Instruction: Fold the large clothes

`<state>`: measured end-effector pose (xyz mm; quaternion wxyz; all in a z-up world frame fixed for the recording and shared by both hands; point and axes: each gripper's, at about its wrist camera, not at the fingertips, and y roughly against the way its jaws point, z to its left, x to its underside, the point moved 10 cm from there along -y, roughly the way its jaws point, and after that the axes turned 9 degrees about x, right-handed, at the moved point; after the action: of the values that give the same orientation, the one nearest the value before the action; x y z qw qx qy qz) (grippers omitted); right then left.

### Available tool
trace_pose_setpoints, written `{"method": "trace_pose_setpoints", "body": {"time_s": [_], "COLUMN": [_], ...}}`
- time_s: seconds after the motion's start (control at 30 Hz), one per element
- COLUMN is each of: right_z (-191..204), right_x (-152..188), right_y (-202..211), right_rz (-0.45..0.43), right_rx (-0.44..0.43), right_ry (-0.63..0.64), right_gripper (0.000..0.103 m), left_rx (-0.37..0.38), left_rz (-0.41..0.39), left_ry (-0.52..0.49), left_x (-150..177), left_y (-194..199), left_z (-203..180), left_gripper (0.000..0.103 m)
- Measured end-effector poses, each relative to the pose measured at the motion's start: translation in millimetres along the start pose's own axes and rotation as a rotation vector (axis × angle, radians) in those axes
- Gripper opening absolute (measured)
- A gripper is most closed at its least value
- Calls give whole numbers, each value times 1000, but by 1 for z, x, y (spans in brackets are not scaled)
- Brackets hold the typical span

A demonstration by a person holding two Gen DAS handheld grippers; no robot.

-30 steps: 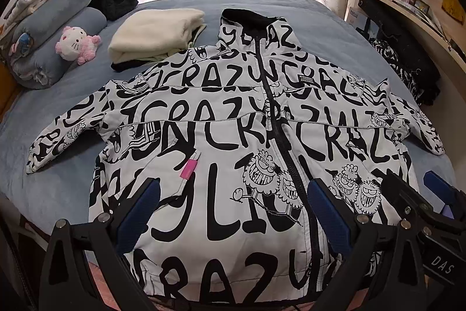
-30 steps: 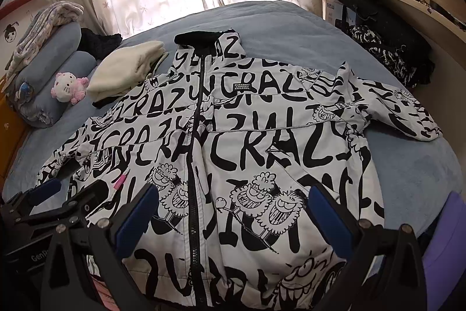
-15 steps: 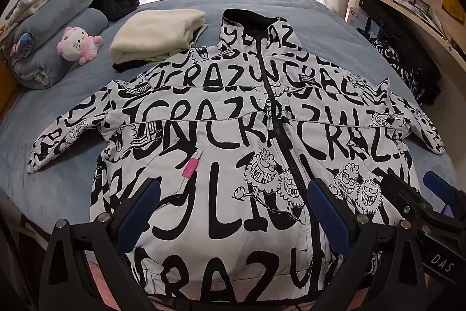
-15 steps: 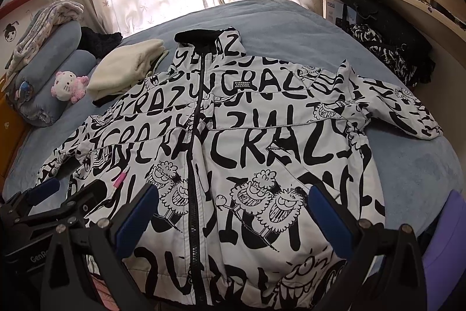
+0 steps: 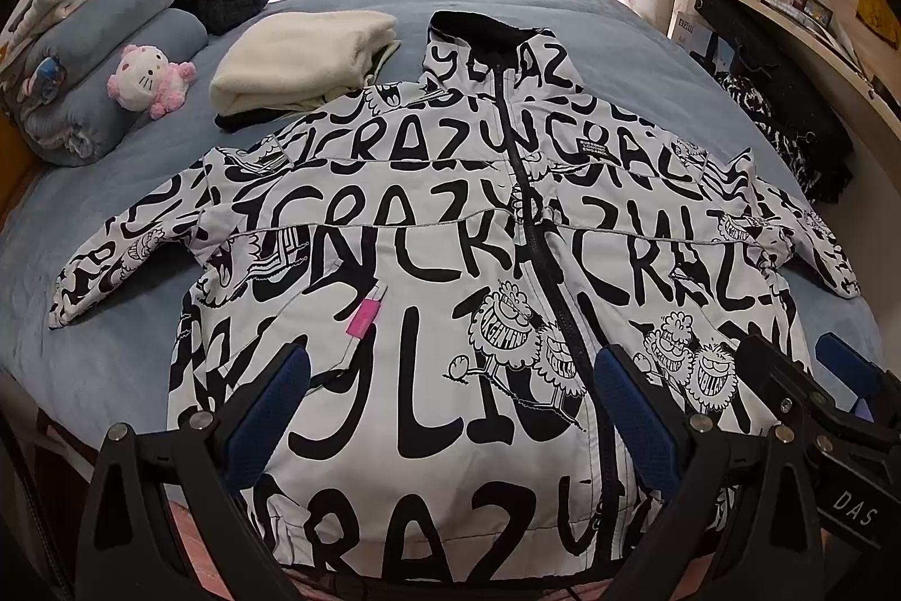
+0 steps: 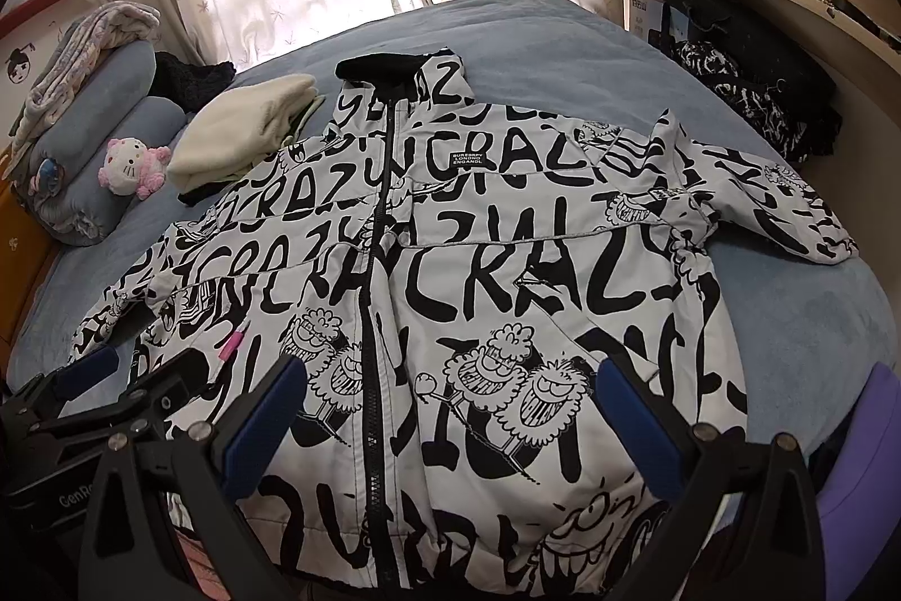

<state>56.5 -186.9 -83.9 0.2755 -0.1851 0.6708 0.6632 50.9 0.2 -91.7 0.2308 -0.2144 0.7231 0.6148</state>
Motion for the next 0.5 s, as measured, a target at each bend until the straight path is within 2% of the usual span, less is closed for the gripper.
{"method": "trace_pose_setpoints", "body": {"time_s": [0.5], "right_z": [-1], "right_x": [5], "right_y": [1], "right_rz": [2], "right_rx": [4], "right_ry": [2], "right_gripper": [103], "left_rx": [1], "left_rz": [3], "left_ry": [-4], "left_x": [0], "left_y": [0], "left_z": [-9], "left_gripper": [100]}}
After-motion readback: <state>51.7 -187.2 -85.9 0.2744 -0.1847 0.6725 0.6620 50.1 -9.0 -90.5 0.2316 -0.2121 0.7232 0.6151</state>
